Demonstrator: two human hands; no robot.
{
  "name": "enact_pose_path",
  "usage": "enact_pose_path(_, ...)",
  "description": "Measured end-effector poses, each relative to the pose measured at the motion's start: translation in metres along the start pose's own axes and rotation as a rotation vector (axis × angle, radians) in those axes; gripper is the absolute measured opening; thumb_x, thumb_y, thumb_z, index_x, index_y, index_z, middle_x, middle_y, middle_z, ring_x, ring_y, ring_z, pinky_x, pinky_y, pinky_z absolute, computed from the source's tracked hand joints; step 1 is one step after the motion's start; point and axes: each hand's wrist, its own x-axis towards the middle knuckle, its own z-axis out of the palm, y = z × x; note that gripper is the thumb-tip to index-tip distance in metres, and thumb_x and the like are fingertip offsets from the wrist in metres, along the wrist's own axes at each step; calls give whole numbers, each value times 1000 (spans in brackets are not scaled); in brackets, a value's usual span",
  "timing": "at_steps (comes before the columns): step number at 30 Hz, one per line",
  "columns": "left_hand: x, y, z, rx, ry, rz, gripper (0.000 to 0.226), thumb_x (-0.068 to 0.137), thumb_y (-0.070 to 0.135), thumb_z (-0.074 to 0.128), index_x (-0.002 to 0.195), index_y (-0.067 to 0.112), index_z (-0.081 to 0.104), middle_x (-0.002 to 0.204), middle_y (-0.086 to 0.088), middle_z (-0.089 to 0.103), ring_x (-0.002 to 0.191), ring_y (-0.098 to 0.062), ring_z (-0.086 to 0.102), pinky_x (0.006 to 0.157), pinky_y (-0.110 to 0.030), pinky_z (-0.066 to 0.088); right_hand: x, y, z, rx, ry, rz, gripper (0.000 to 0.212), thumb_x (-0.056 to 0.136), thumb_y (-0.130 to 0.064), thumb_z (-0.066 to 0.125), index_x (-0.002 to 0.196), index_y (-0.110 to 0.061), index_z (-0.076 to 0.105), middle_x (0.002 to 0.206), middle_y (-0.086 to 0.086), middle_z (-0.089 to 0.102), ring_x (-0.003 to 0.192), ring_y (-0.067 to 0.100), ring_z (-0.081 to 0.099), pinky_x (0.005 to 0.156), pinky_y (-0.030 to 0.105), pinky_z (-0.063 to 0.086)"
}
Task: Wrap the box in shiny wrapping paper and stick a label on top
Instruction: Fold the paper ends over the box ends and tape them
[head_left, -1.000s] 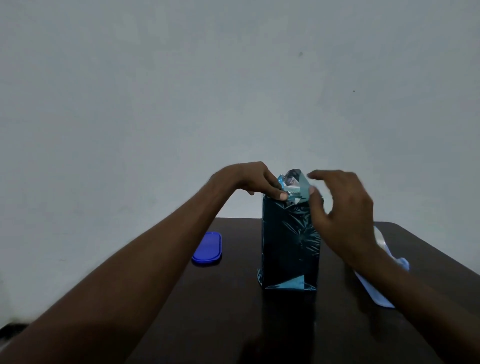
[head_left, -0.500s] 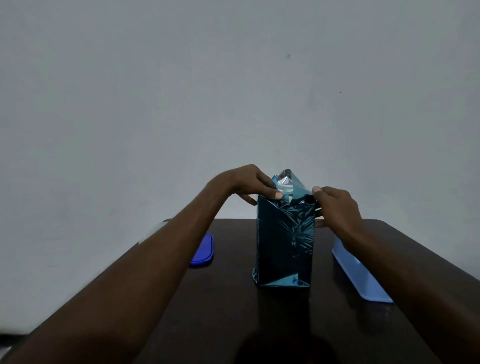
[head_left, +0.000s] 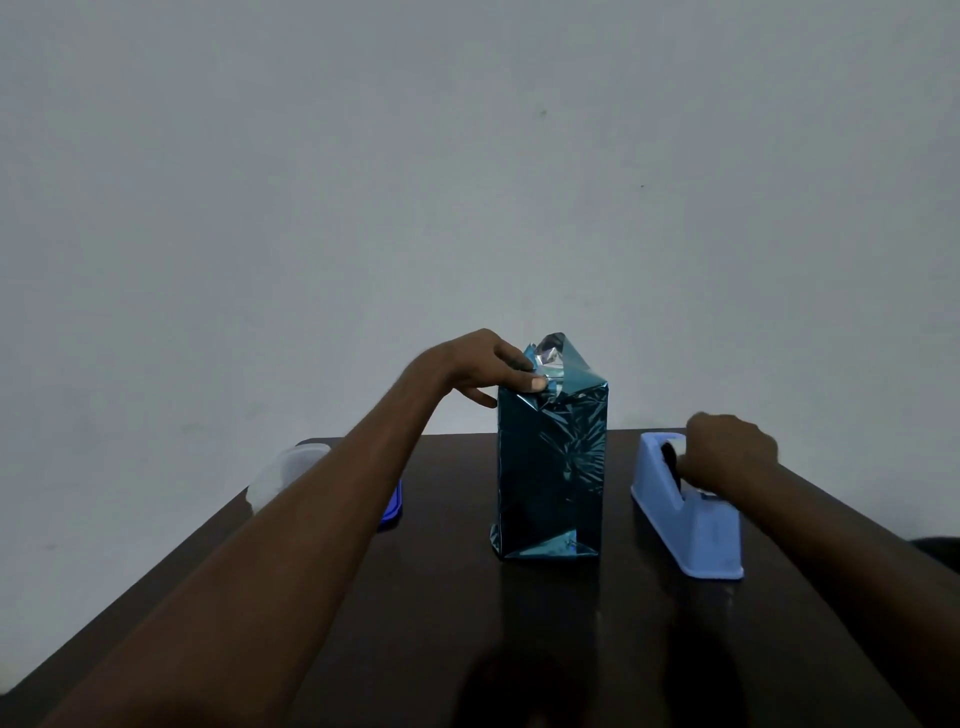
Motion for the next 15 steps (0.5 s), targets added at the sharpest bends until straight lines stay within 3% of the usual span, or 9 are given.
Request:
enact_pose_path(2,0,0,1,-10,1,3,47,80,35,79,121,17,69,118,4,63,93,-4,59,76,-28,58,-4,2,0,-56,-71,-10,2,87,-13,54,88,-12,53,69,-1,51,51,11,48,47,21,38)
enact_pose_path(6,0,0,0,-10,2,5,45,79,35,79,120,18,70,120,3,65,96,-5,59,80,-31,59,-2,4,-4,56,-136,64,9,80,-3,57,84,-9,53,72,6,62,44,17,61,48,25,53)
enact_pose_path(10,-1,-1,-1,-17,7,2,46,79,34,79,121,18,69,119,3,65,98,-6,59,81,-32,59,0,7,-8,190,-213,153,10,81,-2,58,80,-8,50,69,8,63,38,19,62,42,25,51)
enact_pose_path(12,0,-1,-1,-20,8,5,46,79,34,79,121,18,69,118,4,64,98,-7,59,77,-29,58,5,12,-9,289,-256,206,17,83,-2,60,73,-8,48,53,6,63,38,20,61,36,21,45)
enact_pose_path(15,0,-1,0,-19,12,12,46,79,35,79,121,19,69,118,4,64,99,-7,59,75,-28,58,11,21,-8,527,-291,249,24,84,3,64,71,-9,48,29,-9,50,60,22,64,45,27,55)
